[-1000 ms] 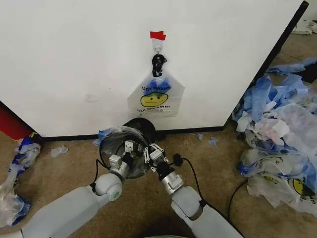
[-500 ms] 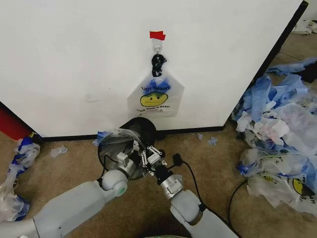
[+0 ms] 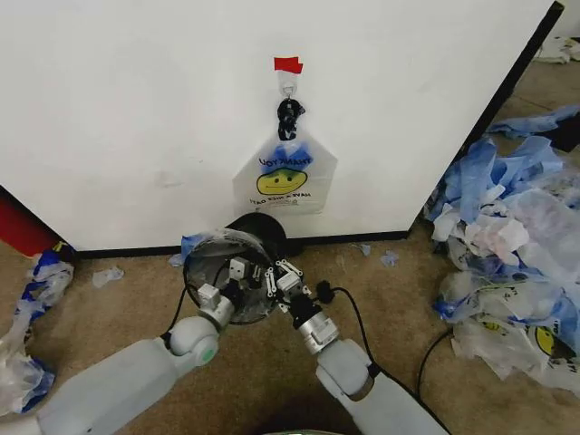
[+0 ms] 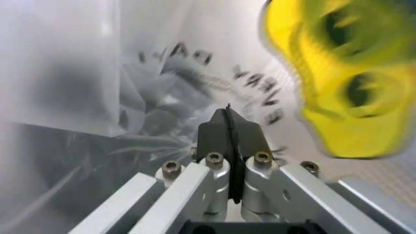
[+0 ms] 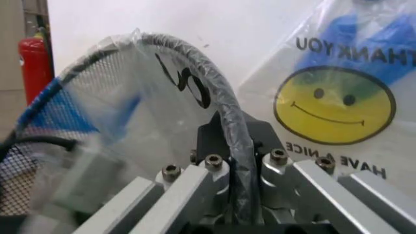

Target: Pick up the garbage bag from the wall and place it over the trash bin.

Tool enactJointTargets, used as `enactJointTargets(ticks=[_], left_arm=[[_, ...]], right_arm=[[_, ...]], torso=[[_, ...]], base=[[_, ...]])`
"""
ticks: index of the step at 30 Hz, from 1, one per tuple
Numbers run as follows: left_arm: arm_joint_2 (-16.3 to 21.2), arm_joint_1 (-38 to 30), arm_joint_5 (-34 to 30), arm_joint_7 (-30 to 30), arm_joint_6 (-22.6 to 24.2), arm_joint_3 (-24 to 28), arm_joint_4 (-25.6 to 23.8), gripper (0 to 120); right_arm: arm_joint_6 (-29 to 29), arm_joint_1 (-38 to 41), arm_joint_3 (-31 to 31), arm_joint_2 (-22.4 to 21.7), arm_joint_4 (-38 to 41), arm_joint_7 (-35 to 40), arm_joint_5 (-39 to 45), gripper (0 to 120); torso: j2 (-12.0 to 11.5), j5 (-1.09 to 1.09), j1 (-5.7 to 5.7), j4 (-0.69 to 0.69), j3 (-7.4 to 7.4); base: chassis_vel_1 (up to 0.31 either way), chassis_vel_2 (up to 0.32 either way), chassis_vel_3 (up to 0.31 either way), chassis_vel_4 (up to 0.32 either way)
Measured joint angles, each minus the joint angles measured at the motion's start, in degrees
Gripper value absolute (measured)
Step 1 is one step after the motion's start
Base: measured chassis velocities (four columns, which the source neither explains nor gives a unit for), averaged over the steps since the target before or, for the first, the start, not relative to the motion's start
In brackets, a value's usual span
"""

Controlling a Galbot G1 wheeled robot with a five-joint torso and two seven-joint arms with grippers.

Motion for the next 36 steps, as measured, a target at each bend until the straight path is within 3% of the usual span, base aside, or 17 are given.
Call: enactJointTargets(ticks=[13,17,19,20,21,23,25,29,36], left_arm=[[5.8,8.7,4.6,3.2,-2.6,-10.0,-13.4,0],[6.0,15.0,5.9,5.9,-3.8,-20.5,-18.5,0],[5.9,16.1,5.9,6.1,-3.8,-21.7,-19.0,0],[5.7,18.5,5.6,6.0,-3.8,-24.1,-20.2,0],[5.7,19.9,4.9,5.9,-3.7,-25.1,-21.3,0],[6.1,20.6,3.8,5.7,-3.4,-25.3,-21.6,0],[6.1,21.0,4.0,5.8,-3.6,-25.3,-21.2,0],[5.8,22.4,5.3,6.0,-4.6,-25.8,-18.9,0],[5.5,21.3,6.9,1.9,-4.6,-29.0,-17.1,0]], right_arm=[[-0.6,-0.4,1.3,0.7,-2.0,0.6,1.1,0],[-0.5,-1.5,2.5,0.2,-1.5,0.5,1.1,0],[-0.5,-1.7,2.7,0.1,-1.4,0.5,1.2,0],[-0.5,-1.9,3.3,-0.2,-1.1,0.5,1.5,0],[-0.6,-2.4,3.9,-0.7,-0.8,0.5,1.8,0],[-0.5,-3.7,5.1,-1.6,0.2,0.6,1.9,0],[-0.5,-3.9,5.4,-1.8,0.4,0.7,1.9,0],[-0.5,-4.7,5.7,-1.8,1.4,0.9,1.9,0],[-0.1,-7.7,6.8,-3.3,5.0,0.9,2.4,0]], torso=[[0.0,-0.01,0.00,0.01,0.00],[0.0,0.03,0.00,-0.01,-0.01],[0.0,0.06,0.00,-0.02,-0.01],[0.0,0.04,0.00,0.07,0.00],[0.0,-0.07,-0.01,0.06,-0.01],[0.0,0.04,-0.01,0.00,-0.01],[0.0,0.01,0.00,-0.05,-0.01],[0.0,-0.01,-0.01,0.03,0.00],[0.0,0.01,0.00,-0.01,0.00]], base=[[0.000,0.000,0.000,0.000],[0.000,0.000,0.000,0.000],[0.000,0.000,0.000,0.000],[0.000,0.000,0.000,0.000],[0.000,0.000,0.000,0.000],[0.000,0.000,0.000,0.000],[0.000,0.000,0.000,0.000],[0.000,0.000,0.000,0.000],[0.000,0.000,0.000,0.000]])
